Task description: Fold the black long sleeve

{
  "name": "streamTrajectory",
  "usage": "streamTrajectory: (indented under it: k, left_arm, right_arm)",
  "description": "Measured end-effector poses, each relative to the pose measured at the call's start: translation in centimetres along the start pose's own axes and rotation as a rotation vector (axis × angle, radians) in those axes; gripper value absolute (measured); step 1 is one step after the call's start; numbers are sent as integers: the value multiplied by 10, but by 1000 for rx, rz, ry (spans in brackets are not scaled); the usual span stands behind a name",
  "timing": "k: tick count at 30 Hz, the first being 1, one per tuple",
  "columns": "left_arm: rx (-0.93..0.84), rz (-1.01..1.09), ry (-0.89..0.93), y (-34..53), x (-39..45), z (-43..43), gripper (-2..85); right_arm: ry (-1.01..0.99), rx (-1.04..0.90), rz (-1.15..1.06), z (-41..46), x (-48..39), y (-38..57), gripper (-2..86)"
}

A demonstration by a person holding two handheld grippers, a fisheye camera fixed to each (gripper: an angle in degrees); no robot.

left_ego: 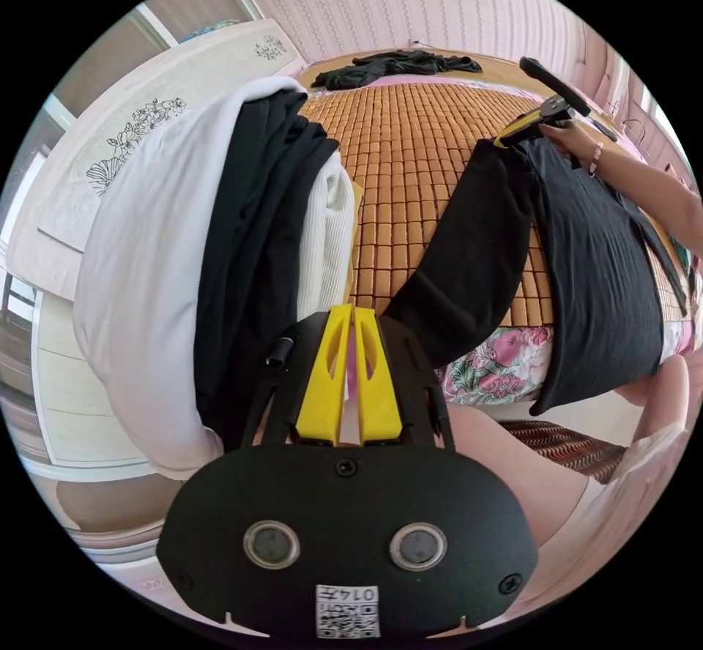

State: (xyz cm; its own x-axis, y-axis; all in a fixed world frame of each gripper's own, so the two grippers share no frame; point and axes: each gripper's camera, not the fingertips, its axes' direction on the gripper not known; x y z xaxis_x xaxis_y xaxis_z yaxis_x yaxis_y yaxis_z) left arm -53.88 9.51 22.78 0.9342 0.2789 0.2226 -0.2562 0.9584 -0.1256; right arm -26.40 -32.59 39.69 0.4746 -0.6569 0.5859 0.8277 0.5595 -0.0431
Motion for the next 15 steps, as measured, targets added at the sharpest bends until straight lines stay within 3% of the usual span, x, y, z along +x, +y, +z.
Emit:
streamTrajectory:
  k: [3,8,15]
  left_arm:
    - [-26,15,99,-3,13,22,25]
    - [-187,-18,91,-3,26,82,59]
    - [-149,-71,25,13,18,90,29]
  right_arm:
    - [-11,-6,15,1,5,5,-8]
    - [8,-18,38,-4,14,13,-8]
    - [31,-23,96,-11,32,26,-4]
